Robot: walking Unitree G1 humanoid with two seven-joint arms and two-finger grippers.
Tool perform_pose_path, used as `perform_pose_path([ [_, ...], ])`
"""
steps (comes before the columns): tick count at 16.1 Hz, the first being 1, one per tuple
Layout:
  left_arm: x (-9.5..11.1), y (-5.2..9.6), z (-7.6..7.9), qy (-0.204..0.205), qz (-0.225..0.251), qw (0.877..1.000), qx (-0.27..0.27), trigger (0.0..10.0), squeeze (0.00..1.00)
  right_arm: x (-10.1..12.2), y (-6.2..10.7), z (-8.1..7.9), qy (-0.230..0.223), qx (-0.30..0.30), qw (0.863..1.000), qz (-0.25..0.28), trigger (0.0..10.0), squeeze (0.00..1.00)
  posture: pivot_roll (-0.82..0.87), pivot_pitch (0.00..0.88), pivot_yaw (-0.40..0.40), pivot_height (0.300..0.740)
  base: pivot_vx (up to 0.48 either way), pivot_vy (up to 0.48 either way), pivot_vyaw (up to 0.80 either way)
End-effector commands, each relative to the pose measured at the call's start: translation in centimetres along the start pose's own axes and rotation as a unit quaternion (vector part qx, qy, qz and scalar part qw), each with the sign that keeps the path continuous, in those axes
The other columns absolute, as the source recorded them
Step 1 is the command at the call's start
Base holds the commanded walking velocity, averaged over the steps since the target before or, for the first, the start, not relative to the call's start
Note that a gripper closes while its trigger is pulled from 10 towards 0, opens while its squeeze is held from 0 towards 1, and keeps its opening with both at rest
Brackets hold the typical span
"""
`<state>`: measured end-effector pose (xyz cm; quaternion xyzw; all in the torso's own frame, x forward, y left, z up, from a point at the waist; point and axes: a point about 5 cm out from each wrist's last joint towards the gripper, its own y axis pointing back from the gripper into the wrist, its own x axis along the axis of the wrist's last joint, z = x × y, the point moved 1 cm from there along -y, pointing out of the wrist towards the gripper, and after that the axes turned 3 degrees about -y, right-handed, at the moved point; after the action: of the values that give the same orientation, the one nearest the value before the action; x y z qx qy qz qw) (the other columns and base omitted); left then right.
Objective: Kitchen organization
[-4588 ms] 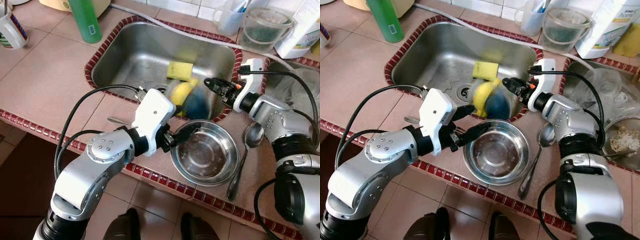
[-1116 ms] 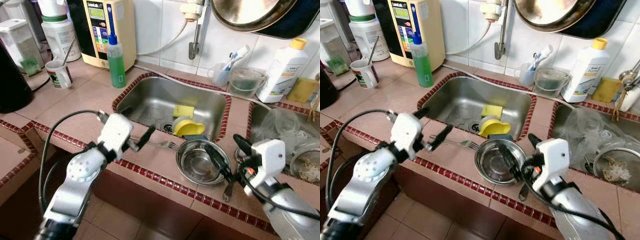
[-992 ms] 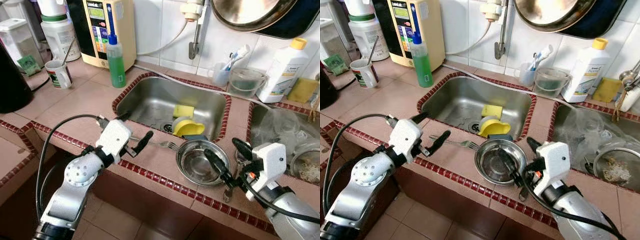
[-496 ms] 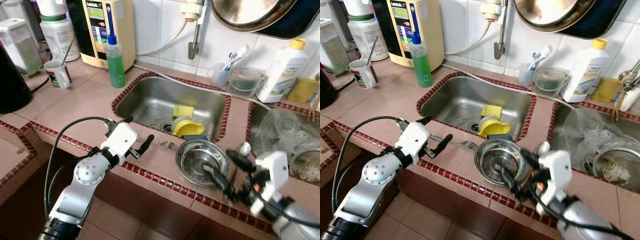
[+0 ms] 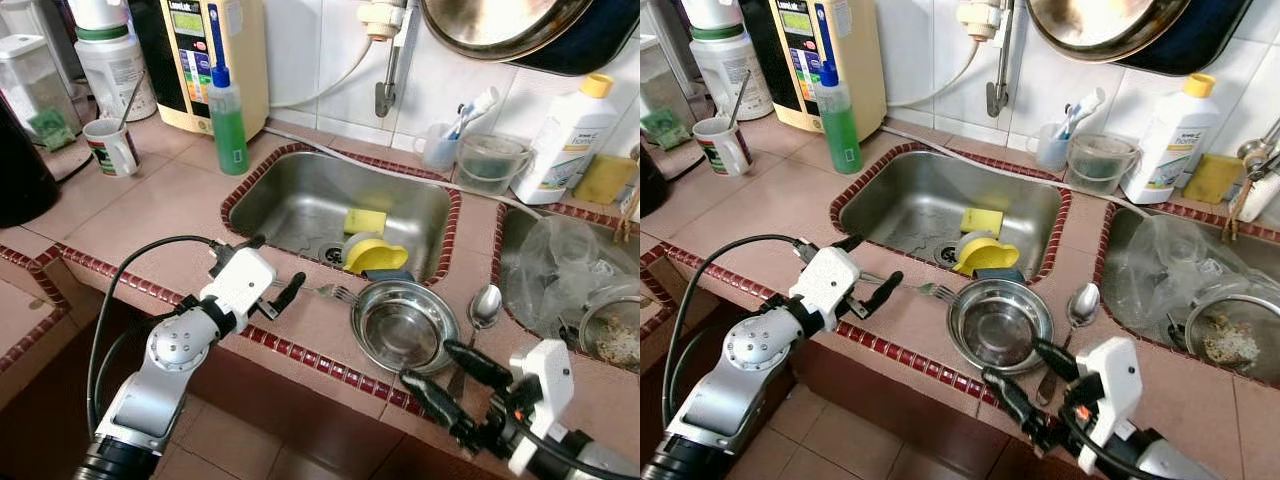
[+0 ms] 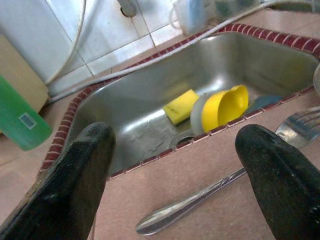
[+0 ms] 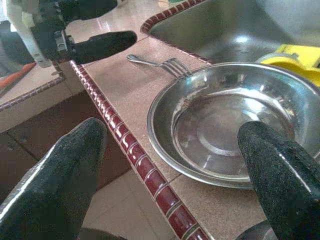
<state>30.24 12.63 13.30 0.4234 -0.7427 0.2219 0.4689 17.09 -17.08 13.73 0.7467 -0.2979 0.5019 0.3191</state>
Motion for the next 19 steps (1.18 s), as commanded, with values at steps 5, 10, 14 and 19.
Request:
perform_pose_path([
  [5, -0.6, 0.6, 0.7, -0.116, -0.010, 0.993, -0.031, 10.0, 0.00, -1.2, 0.8, -1.0, -0.014, 0.046, 0.998, -0.041, 10.0, 0.00, -0.08, 0.068, -0.015, 0.740, 0.000, 0.000, 0.00],
  [10, -0.8, 1.0, 1.2, -0.135, -0.010, 0.990, -0.035, 10.0, 0.00, -0.9, 0.8, -0.6, -0.014, 0.050, 0.998, -0.041, 10.0, 0.00, -0.08, 0.074, -0.020, 0.740, 0.000, 0.000, 0.00],
  [14, -0.9, 0.8, 2.5, -0.154, -0.003, 0.987, -0.045, 10.0, 0.00, 0.7, 1.0, -0.1, -0.038, 0.051, 0.998, -0.007, 10.0, 0.00, -0.09, 0.083, -0.032, 0.740, 0.000, 0.000, 0.00],
  [19, -1.2, 0.2, 3.6, -0.163, -0.003, 0.985, -0.047, 10.0, 0.00, 0.7, 1.5, -0.2, -0.043, 0.054, 0.997, -0.015, 10.0, 0.00, -0.11, 0.085, -0.032, 0.740, 0.000, 0.000, 0.00],
])
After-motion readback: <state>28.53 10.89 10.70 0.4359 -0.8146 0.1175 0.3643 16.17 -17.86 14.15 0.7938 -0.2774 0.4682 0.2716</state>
